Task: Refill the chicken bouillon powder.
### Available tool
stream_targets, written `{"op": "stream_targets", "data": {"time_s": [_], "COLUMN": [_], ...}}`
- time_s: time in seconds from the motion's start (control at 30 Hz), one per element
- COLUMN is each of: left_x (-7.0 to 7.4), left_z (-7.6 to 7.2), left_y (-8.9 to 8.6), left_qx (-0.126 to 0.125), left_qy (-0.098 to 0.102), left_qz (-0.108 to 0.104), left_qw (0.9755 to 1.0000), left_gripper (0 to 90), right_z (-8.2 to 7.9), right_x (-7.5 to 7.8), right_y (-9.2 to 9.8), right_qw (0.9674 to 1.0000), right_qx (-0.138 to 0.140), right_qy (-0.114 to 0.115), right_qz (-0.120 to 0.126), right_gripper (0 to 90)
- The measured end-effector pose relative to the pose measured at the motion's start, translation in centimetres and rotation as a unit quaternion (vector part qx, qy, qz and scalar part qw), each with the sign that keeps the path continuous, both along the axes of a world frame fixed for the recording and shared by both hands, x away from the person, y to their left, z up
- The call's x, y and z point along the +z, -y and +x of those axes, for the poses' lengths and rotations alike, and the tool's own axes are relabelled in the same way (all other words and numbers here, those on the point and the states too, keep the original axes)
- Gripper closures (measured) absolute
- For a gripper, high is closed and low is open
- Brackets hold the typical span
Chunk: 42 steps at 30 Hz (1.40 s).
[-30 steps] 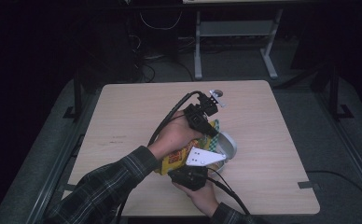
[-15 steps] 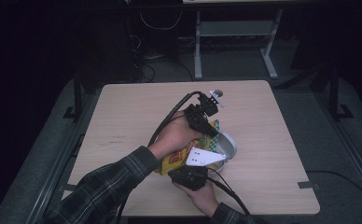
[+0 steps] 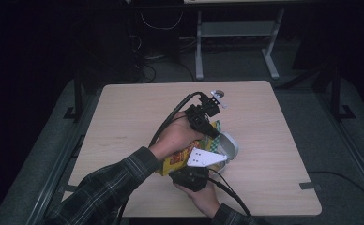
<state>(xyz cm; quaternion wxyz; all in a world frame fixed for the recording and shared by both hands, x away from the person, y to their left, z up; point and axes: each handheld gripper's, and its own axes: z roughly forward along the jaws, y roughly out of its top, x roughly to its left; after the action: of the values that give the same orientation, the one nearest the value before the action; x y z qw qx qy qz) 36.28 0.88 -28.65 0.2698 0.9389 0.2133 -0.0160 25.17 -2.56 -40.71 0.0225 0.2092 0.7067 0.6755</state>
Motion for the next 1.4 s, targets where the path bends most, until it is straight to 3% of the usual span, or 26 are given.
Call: {"op": "stream_targets", "data": {"time_s": [0.7, 1.4], "left_x": [-0.2, 0.7], "left_z": [-0.1, -1.0], "left_y": [-0.6, -2.0], "left_qx": [0.000, -0.010], "left_qy": [-0.006, 0.004], "left_qz": [-0.014, -0.052], "left_qw": [0.9999, 0.9986], "left_gripper": [89.3, 89.5], "right_z": [-0.1, -0.3], "right_x": [-0.3, -0.5], "right_y": [-0.2, -0.4], "right_qw": [0.9999, 0.9997], "right_qx": [0.004, 0.013], "right_qy": [0.007, 0.008], "right_qz": [-0.010, -0.021], "right_gripper": [90.0, 90.0]}}
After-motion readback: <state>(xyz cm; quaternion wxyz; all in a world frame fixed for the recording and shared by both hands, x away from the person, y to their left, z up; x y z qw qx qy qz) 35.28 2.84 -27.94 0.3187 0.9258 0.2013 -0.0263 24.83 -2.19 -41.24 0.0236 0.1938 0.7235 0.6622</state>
